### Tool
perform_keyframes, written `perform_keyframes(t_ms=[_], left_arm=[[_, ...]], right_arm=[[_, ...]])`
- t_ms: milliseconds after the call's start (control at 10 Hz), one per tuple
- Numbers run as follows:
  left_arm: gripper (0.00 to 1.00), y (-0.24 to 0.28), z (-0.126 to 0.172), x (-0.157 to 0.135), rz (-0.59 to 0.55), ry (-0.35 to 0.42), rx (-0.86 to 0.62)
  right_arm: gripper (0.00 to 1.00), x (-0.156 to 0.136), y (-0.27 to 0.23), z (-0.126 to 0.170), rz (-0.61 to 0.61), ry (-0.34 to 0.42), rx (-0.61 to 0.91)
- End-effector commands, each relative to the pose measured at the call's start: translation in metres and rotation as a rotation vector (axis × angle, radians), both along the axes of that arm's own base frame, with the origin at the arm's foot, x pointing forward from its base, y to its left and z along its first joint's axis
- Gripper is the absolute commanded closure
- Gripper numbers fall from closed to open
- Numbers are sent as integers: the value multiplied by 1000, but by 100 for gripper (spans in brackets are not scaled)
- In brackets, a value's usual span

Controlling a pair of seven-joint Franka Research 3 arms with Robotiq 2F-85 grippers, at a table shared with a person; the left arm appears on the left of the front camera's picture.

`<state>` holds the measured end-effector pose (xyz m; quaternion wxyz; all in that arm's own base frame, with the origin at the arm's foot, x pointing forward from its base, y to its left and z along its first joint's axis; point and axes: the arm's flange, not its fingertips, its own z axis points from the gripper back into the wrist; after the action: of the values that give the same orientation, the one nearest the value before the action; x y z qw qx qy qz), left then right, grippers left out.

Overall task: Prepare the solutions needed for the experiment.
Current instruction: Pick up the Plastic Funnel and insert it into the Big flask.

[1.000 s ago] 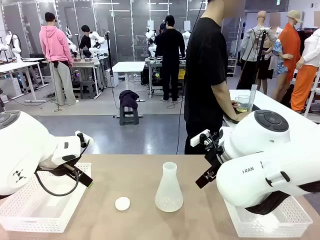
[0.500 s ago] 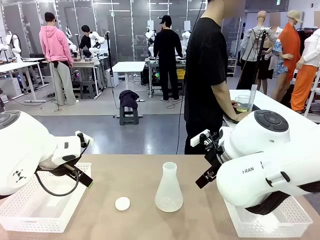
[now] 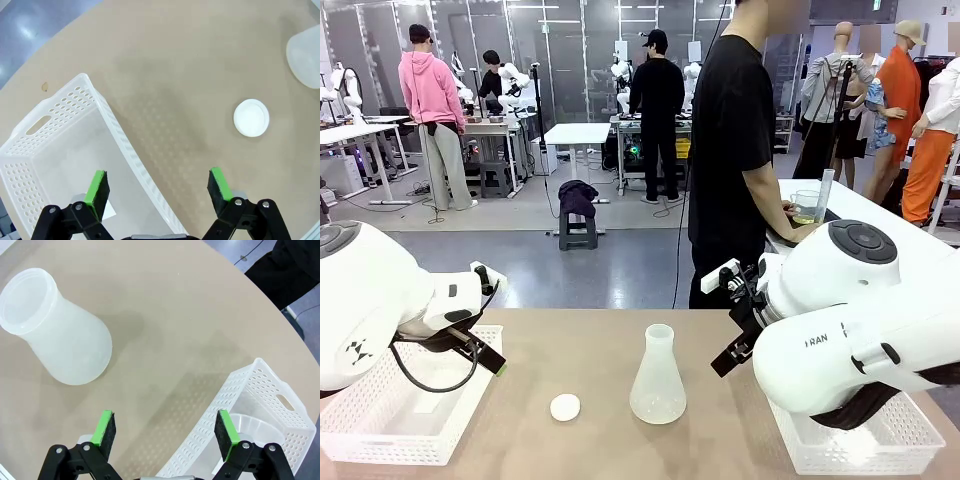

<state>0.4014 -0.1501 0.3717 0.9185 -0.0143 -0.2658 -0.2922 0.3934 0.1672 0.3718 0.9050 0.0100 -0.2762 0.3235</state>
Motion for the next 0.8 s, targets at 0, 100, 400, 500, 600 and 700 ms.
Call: perform_keyframes(t_ms=[0, 100, 400, 500, 600, 700], left_arm=[[0, 0, 0, 0, 0, 0, 0], [0, 0, 0, 0, 0, 0, 0], [0, 0, 0, 0, 0, 0, 0], [0, 0, 0, 0, 0, 0, 0], [0, 0, 0, 0, 0, 0, 0], [0, 0, 0, 0, 0, 0, 0]], right_arm=[[0, 0, 0, 0, -2, 1, 2], [0, 0, 0, 0, -2, 1, 2], [0, 0, 0, 0, -2, 1, 2], [0, 0, 0, 0, -2, 1, 2], [0, 0, 0, 0, -2, 1, 2], [0, 0, 0, 0, 0, 0, 0]])
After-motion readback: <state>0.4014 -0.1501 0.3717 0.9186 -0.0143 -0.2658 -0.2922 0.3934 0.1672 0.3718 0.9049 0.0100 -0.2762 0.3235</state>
